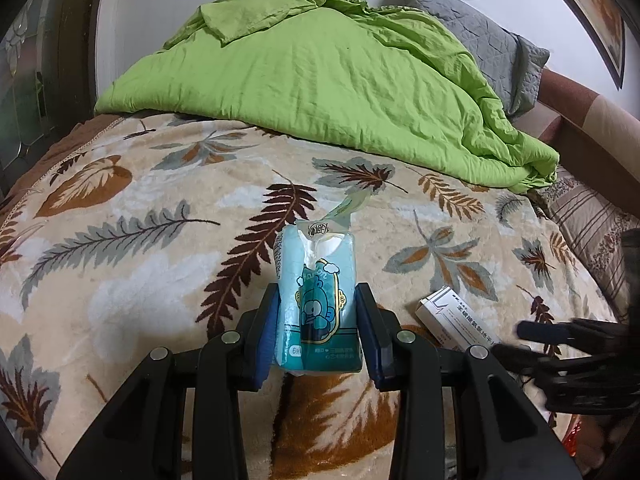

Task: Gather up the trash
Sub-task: 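Lift the blue snack packet and white tablet box above the bed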

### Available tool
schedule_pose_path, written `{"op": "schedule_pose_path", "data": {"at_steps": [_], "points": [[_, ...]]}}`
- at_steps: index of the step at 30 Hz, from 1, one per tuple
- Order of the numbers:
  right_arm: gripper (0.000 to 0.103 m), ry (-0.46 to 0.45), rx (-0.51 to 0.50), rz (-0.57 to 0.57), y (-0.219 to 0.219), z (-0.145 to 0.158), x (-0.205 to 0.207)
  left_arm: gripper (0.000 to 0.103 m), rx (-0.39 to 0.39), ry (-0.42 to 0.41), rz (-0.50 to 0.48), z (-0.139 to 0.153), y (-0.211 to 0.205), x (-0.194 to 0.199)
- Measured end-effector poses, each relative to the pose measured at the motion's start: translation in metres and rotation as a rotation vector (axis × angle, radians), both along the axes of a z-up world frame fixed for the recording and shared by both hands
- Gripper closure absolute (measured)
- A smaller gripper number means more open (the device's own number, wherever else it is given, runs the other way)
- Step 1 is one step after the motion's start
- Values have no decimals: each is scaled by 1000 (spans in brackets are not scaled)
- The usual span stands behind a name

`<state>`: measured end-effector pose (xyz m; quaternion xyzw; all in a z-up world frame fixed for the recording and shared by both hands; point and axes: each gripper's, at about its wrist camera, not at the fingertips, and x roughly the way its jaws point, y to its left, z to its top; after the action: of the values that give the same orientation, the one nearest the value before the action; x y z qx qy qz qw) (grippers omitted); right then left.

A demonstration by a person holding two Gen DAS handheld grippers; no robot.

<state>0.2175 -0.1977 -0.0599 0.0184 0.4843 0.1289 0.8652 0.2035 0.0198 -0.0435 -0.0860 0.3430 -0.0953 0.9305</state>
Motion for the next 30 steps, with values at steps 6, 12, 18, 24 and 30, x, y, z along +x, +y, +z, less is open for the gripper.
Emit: {"op": "schedule_pose_path", "data": {"at_steps": [6,12,18,24,30], "points": [[35,67,-45,52,14,-20,14,67,1,3,-8,-1,-2,2],[46,67,-117,37,18,-21,11,67,11,-3,-23,0,-11,1],[48,47,-130,-19,17,-15,7,67,27,-19,-20,3,-14,-7],[48,-128,-39,-118,6,24,-31,67,28,-50,-8,10,-13,-24],[48,-228,24,-189,0,39,-74,67,72,-105,20,18,-22,-51]]}}
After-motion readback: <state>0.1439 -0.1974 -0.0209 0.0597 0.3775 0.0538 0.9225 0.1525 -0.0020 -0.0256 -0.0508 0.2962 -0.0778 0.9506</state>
